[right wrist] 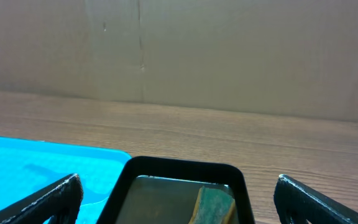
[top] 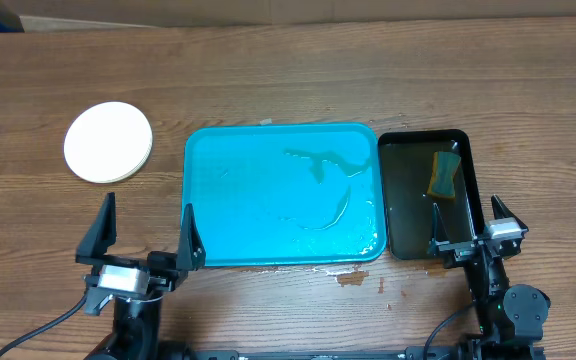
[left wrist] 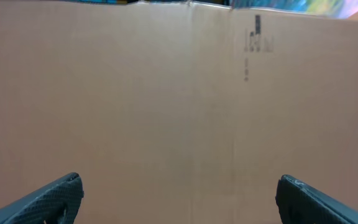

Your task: Clean dirty plates on tray and stack at the side

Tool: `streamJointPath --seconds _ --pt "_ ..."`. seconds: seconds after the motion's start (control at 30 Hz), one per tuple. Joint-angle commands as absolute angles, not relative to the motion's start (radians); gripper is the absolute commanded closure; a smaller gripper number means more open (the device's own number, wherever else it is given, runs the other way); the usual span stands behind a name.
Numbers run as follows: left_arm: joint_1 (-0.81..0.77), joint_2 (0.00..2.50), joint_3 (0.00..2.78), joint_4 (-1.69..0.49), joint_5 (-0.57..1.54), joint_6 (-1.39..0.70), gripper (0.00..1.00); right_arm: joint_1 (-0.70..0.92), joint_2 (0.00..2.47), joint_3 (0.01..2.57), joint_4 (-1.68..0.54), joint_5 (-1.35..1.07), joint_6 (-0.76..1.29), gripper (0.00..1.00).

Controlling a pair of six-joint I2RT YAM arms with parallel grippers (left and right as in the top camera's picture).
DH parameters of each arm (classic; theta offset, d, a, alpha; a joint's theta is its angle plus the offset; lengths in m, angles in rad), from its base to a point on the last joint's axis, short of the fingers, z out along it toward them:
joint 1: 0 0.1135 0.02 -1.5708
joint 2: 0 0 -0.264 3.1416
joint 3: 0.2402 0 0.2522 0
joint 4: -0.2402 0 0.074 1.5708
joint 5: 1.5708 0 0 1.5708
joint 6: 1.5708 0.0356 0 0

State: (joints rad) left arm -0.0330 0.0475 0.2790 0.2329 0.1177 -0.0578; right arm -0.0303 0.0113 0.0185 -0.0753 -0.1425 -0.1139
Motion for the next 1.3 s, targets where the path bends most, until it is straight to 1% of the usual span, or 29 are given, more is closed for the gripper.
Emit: streamJointPath --seconds 0.0,0.23,0.43,0.6,0.8,1.13,1.27 --pt "-0.038 0.004 0.205 0.247 0.067 -0.081 0.00 -0.025 0.003 0.008 -0.070 -0.147 -0.120 0.00" --pt "-0.038 0.004 0.106 0.247 0.067 -0.096 0.00 -0.025 0.003 0.008 -0.070 -0.147 -0.120 0.00" --pt "-0.038 0.004 0.020 0.219 0.067 -0.164 0.00 -0.025 0.003 0.008 -0.070 -0.147 -0.120 0.00" --pt "-0.038 0.004 0.005 0.119 0.066 -0.172 0.00 -0.025 0.003 0.008 -0.070 -0.147 -0.120 0.00" --pt "-0.038 0.004 0.005 -0.078 0.058 -0.171 0.00 -0.025 0.003 0.008 -0.070 -0.147 -0.120 0.00" --pt "-0.038 0.004 0.005 -0.077 0.037 -0.088 0.00 -0.025 0.003 0.008 -0.070 -0.147 -0.120 0.00" --pt "-0.038 0.004 0.005 -0.076 0.038 -0.085 0.00 -0.025 0.003 0.008 -0.070 -0.147 -0.120 0.00"
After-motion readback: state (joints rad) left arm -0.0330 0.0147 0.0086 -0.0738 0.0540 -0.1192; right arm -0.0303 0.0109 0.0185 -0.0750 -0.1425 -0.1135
